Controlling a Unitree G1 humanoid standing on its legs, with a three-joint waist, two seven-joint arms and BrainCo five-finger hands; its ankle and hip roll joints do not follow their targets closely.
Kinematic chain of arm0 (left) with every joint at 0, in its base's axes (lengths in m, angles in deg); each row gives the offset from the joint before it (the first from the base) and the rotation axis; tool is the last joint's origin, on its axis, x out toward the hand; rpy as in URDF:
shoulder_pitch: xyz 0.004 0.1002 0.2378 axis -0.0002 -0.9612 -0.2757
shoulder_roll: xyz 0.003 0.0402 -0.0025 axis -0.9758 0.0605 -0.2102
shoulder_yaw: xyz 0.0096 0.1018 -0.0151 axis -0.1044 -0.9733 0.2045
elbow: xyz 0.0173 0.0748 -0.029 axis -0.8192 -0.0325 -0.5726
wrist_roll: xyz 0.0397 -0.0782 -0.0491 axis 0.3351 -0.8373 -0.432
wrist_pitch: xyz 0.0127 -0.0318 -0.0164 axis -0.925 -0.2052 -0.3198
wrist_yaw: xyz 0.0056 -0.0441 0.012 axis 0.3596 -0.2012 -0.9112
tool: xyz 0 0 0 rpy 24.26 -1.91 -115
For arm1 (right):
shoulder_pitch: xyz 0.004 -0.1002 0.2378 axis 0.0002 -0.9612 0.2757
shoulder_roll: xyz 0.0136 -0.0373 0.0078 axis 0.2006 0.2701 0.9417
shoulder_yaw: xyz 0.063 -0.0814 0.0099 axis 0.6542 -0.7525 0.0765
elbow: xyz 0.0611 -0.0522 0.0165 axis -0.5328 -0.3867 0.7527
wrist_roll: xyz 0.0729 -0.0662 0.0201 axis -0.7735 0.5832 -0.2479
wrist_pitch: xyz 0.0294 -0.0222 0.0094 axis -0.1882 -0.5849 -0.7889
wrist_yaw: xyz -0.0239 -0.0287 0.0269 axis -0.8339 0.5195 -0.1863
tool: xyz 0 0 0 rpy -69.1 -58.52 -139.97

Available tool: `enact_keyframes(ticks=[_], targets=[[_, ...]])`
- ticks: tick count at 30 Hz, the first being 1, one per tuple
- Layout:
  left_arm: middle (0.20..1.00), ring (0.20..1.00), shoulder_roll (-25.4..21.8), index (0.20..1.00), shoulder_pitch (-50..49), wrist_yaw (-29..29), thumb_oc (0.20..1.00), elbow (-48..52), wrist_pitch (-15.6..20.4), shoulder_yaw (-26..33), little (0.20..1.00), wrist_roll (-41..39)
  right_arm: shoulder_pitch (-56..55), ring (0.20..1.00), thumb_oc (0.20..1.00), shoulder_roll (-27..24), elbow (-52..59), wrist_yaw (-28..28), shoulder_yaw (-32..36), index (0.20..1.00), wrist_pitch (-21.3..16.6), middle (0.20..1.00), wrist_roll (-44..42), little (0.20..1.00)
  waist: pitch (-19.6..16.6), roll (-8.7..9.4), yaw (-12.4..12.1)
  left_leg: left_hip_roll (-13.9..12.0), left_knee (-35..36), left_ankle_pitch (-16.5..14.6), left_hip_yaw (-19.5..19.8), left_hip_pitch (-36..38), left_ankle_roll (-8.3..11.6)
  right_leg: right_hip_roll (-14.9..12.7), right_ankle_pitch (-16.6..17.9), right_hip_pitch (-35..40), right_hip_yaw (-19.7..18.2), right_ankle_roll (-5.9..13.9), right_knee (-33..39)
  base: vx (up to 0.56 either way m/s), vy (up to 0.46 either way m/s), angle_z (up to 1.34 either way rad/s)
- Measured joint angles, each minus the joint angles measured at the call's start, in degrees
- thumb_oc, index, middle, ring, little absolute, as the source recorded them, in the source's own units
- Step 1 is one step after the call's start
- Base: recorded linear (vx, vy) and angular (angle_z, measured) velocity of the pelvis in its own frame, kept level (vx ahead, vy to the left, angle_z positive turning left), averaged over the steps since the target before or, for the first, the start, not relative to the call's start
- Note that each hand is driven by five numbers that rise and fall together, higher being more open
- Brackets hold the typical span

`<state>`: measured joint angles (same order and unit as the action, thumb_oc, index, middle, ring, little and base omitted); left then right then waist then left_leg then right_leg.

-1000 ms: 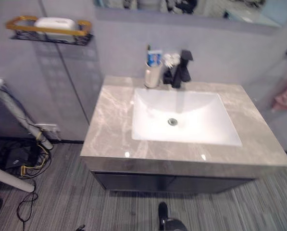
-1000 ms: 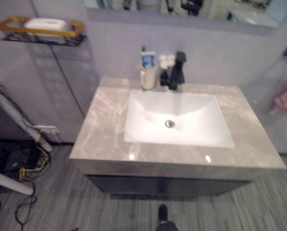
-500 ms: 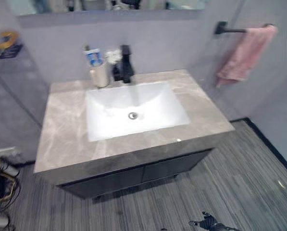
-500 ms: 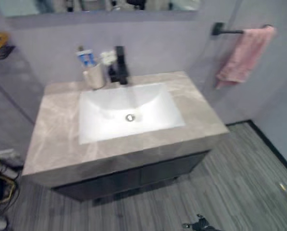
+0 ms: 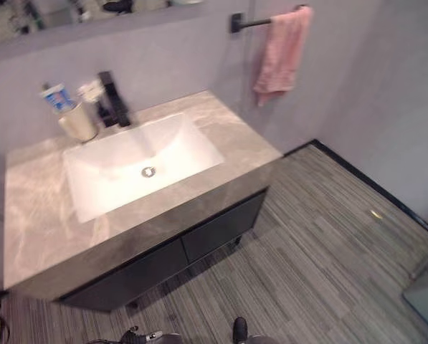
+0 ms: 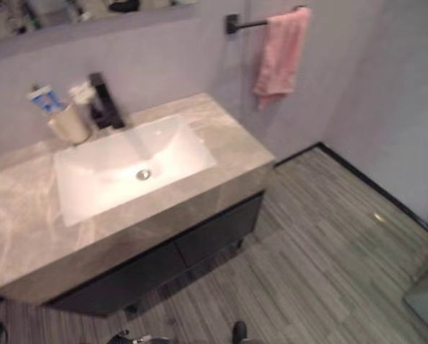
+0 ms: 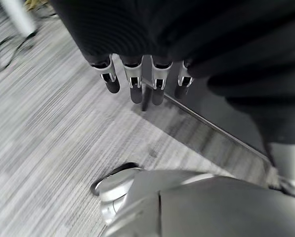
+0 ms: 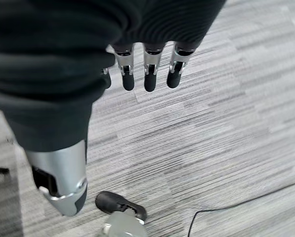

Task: Put brush and paste in cup on sink, flatten towel.

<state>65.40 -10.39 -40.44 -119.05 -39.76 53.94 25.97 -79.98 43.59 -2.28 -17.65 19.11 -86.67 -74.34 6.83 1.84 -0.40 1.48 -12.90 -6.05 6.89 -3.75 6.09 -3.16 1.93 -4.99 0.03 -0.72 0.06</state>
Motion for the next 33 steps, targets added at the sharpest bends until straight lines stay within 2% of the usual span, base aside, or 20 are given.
enact_keyframes(ticks=[2, 3, 5, 7, 9, 10, 11, 14, 15, 16, 17, 18, 20, 22, 23, 27, 28, 31, 32, 33], targets=[[1.0, 1.0, 0.3, 1.0, -0.6, 0.1, 1.0, -0.1, 0.0, 0.0, 1.0, 0.0, 1.1, 1.0, 1.0, 0.1, 0.7, -0.2, -1.3, 1.0, -0.3, 1.0, -0.4, 1.0, -0.7, -0.76, 0.0, 4.6, 3.4, -2.4, 6.1, 1.9, -4.76, 2.4, 2.0, -1.6, -5.3, 0.73, 0.0, 0.08, 0.122, -1.62], [1.0, 1.0, 0.3, 1.0, -0.7, 0.1, 1.0, -0.1, 0.0, -0.4, 1.0, 0.1, 0.7, 1.0, 1.0, 0.3, 1.1, -0.3, -1.0, 1.0, -0.5, 1.0, -0.6, 1.0, -1.2, -1.49, -0.2, 4.8, 6.2, -0.8, 7.1, 3.3, -8.13, 3.9, 3.1, -2.0, -7.6, 1.08, 0.0, -0.01, 0.156, -1.7], [1.0, 1.0, 0.0, 1.0, -0.9, 0.3, 1.0, -0.6, -0.2, -2.1, 1.0, 0.7, -0.3, 1.0, 1.0, 1.6, 1.7, -0.5, -1.3, 1.0, -0.9, 1.0, -0.9, 1.0, -2.4, -0.03, 0.7, 4.5, 7.4, 0.5, 3.1, 3.9, -9.21, 3.3, 4.7, -1.2, -7.6, 2.47, 2.5, -0.06, 0.156, -1.05], [1.0, 1.0, -0.4, 1.0, 0.1, 0.2, 1.0, -0.3, -0.3, -5.0, 1.0, 2.5, -1.3, 1.0, 1.0, 2.3, 2.1, -1.1, -1.2, 1.0, -0.9, 1.0, -1.6, 1.0, -3.4, 0.27, 2.3, 4.9, 8.6, 1.6, 0.4, 4.1, -10.51, 2.5, 4.8, -1.7, -8.6, 3.05, 3.9, -0.08, 0.165, -0.72], [1.0, 1.0, -0.7, 1.0, 1.1, -0.1, 1.0, 0.8, -0.1, -8.6, 1.0, 6.2, -1.9, 1.0, 1.0, 2.8, 2.1, -1.1, -0.7, 1.0, -0.7, 1.0, -1.6, 1.0, -3.3, -0.72, 3.2, 4.2, 9.9, 2.3, -1.7, 4.2, -10.65, 3.1, 3.6, -3.4, -8.8, 4.18, 0.3, -0.12, 0.206, -0.72], [1.0, 1.0, -1.4, 1.0, 1.2, -0.1, 1.0, 1.4, -0.1, -13.6, 1.0, 8.7, -2.2, 1.0, 1.0, 3.6, 2.0, -1.1, -0.9, 1.0, -0.8, 1.0, -1.6, 1.0, -4.0, 0.52, 3.8, 5.2, 12.1, 3.8, -4.8, 5.7, -11.11, 2.8, 3.6, -5.4, -10.6, 5.96, -2.3, -0.13, 0.179, -0.72], [1.0, 1.0, -1.7, 1.0, 1.7, -0.2, 1.0, 1.4, -0.3, -13.6, 1.0, 9.7, -1.9, 1.0, 1.0, 4.0, 2.3, -1.0, -1.4, 1.0, -0.9, 1.0, -1.6, 1.0, -3.9, 1.46, 4.0, 6.1, 11.8, 4.1, -5.8, 5.4, -10.92, 2.0, 7.0, -6.1, -10.9, 6.21, -2.6, -0.13, 0.179, -0.84], [1.0, 1.0, -0.4, 1.0, 2.7, -0.2, 1.0, 2.5, -0.2, -15.0, 1.0, 11.8, 0.1, 1.0, 1.0, 4.2, 2.0, -1.0, -0.7, 1.0, -0.9, 1.0, -1.6, 1.0, -3.1, -1.31, 4.3, 4.9, 13.3, 4.0, -9.2, 4.4, -11.86, 2.4, 4.8, -8.1, -11.9, 8.79, -3.8, -0.19, 0.04, -0.67], [1.0, 1.0, 0.1, 1.0, 2.8, -0.2, 1.0, 3.2, 0.3, -15.0, 1.0, 11.8, -0.1, 1.0, 1.0, 4.6, 1.4, -1.0, -0.7, 1.0, -0.8, 1.0, -1.6, 1.0, -2.8, -1.48, 4.6, 4.6, 13.1, 5.0, -11.2, 4.4, -11.96, 2.0, 4.2, -8.9, -10.8, 8.43, -5.5, -0.28, 0.074, -1.15], [1.0, 1.0, -0.5, 1.0, 2.4, -0.5, 1.0, 4.5, 0.2, -14.8, 1.0, 11.7, 0.7, 1.0, 1.0, 5.8, 0.2, -0.9, -0.7, 1.0, -0.8, 1.0, -1.6, 1.0, -2.4, -0.81, 3.5, 3.9, 12.5, 5.1, -16.0, 2.6, -12.0, -1.0, 2.7, -11.8, -1.3, 7.45, -6.4, -0.21, 0.084, -1.3], [1.0, 1.0, -0.7, 1.0, 2.5, -0.5, 1.0, 4.5, 0.3, -14.4, 1.0, 11.7, 1.8, 1.0, 1.0, 6.1, 0.1, -0.9, -0.7, 1.0, -0.8, 1.0, -1.5, 1.0, -1.9, -1.88, 2.5, 2.6, 12.3, 4.9, -17.4, 1.9, -12.27, -2.7, 1.9, -12.9, 5.7, 7.54, -7.2, -0.12, 0.085, -1.39], [1.0, 1.0, -0.4, 1.0, 2.8, -0.5, 1.0, 4.3, 0.1, -13.4, 1.0, 11.7, 2.3, 1.0, 1.0, 6.0, 0.3, -0.8, -0.7, 1.0, -0.8, 1.0, -1.5, 1.0, -0.9, -2.7, 2.9, 0.9, 12.6, 4.9, -18.9, 1.8, -12.29, -4.5, 1.5, -13.0, 13.2, 7.36, -8.1, -0.05, 0.027, -1.25], [1.0, 1.0, -0.7, 1.0, 1.6, -0.5, 1.0, 3.7, 0.1, -9.9, 1.0, 11.0, 3.2, 1.0, 1.0, 5.4, -0.3, -0.6, 0.3, 1.0, -0.4, 1.0, -1.5, 1.0, -0.2, -2.87, 1.9, -1.9, 14.6, 4.7, -22.1, 4.4, -10.73, -4.8, 0.5, -11.4, 12.7, 9.2, -12.2, -0.01, -0.005, -1.01], [1.0, 1.0, -1.5, 1.0, 1.5, -0.4, 1.0, 2.1, 0.0, -8.1, 1.0, 10.4, 1.0, 1.0, 1.0, 5.5, -0.6, -0.6, 0.5, 1.0, -0.3, 1.0, -1.5, 1.0, -0.7, -0.67, 2.2, -2.8, 14.8, 4.5, -23.6, 6.5, -9.32, -5.6, -1.3, -6.1, 11.7, 9.58, -13.0, 0.01, -0.048, -0.6], [1.0, 1.0, -1.6, 1.0, 0.7, -0.3, 1.0, 2.0, -0.1, -7.2, 1.0, 8.8, 0.1, 1.0, 1.0, 5.4, -1.0, -0.6, 0.5, 1.0, -0.2, 1.0, -1.5, 1.0, -1.4, 0.43, 1.3, -3.8, 15.1, 4.1, -26.4, 8.2, -7.79, -4.3, -3.6, -3.9, 11.5, 5.38, -11.5, 0.03, -0.082, -0.78], [1.0, 1.0, -0.1, 1.0, 0.3, 0.2, 1.0, 2.3, 0.4, -8.2, 1.0, 7.3, -1.6, 1.0, 1.0, 2.7, -1.4, -0.6, 1.1, 1.0, -0.1, 1.0, -1.5, 1.0, -2.8, -2.38, 1.3, -6.0, 15.1, 4.4, -26.1, 8.5, -6.17, -0.4, -2.1, -2.2, 9.6, 3.16, -7.0, 0.05, -0.101, -0.37], [1.0, 1.0, 0.8, 1.0, 0.0, 0.2, 1.0, 2.2, 0.4, -8.3, 1.0, 7.0, -1.9, 1.0, 1.0, 1.7, -1.5, -0.6, 1.9, 1.0, 0.2, 1.0, -1.6, 1.0, -3.6, -3.94, 1.3, -6.8, 15.0, 4.4, -25.8, 8.4, -5.91, 0.6, -1.8, -1.7, 9.4, 2.89, -5.5, 0.03, -0.113, -0.29], [1.0, 1.0, 1.6, 1.0, 0.0, -0.1, 1.0, 3.1, 0.5, -8.5, 1.0, 6.5, -3.0, 1.0, 1.0, 1.0, -1.0, -0.7, 2.3, 1.0, 0.2, 1.0, -1.6, 1.0, -4.5, -5.53, 1.3, -7.8, 13.7, 4.3, -24.3, 8.1, -5.49, 1.6, -1.4, -0.2, 9.6, 2.39, -3.8, 0.0, -0.147, -0.02], [1.0, 1.0, 1.2, 1.0, 0.5, -1.1, 1.0, 5.0, 0.6, -9.9, 1.0, 6.7, -3.5, 1.0, 1.0, 0.9, -0.8, -0.6, 2.9, 1.0, 0.1, 1.0, -1.7, 1.0, -4.6, -5.92, 1.3, -8.5, 11.5, 3.9, -22.2, 6.6, -3.96, 2.0, -1.3, 0.4, 10.2, 2.18, -2.7, -0.01, -0.11, 0.22], [1.0, 1.0, 1.3, 1.0, 1.1, -1.8, 1.0, 5.1, 1.0, -9.9, 1.0, 6.6, -3.7, 1.0, 1.0, 0.8, -0.8, -0.6, 2.9, 1.0, 0.1, 1.0, -2.0, 1.0, -4.6, -6.07, 1.2, -8.7, 10.9, 3.9, -21.5, 6.4, -3.75, 2.3, -1.2, 0.4, 10.2, 2.16, -2.6, -0.02, -0.161, 0.21]])
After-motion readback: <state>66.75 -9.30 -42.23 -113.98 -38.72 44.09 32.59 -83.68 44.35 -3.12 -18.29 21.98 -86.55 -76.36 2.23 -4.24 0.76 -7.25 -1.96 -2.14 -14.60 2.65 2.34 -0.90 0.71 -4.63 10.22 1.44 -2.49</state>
